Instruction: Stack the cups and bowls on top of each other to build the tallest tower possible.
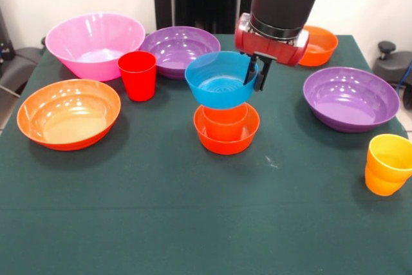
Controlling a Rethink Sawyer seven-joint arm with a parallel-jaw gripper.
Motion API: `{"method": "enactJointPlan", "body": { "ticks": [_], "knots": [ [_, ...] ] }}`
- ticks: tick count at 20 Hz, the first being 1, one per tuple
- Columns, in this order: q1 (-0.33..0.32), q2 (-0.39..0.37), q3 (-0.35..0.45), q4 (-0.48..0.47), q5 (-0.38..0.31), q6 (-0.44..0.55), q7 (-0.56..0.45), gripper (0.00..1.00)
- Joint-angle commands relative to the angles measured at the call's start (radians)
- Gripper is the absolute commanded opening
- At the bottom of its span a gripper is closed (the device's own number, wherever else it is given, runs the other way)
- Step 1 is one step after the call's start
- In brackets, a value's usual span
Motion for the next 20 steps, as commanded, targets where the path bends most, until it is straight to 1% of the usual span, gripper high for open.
{"method": "enactJointPlan", "body": {
  "ticks": [1, 7, 20],
  "knots": [
    [0.021, 0.047, 0.067, -0.015, -0.111, -0.084, -0.138, 0.00],
    [0.024, 0.057, 0.065, -0.024, -0.120, -0.088, -0.132, 0.00],
    [0.011, 0.067, 0.085, -0.033, -0.130, -0.090, -0.141, 0.00]
  ]
}}
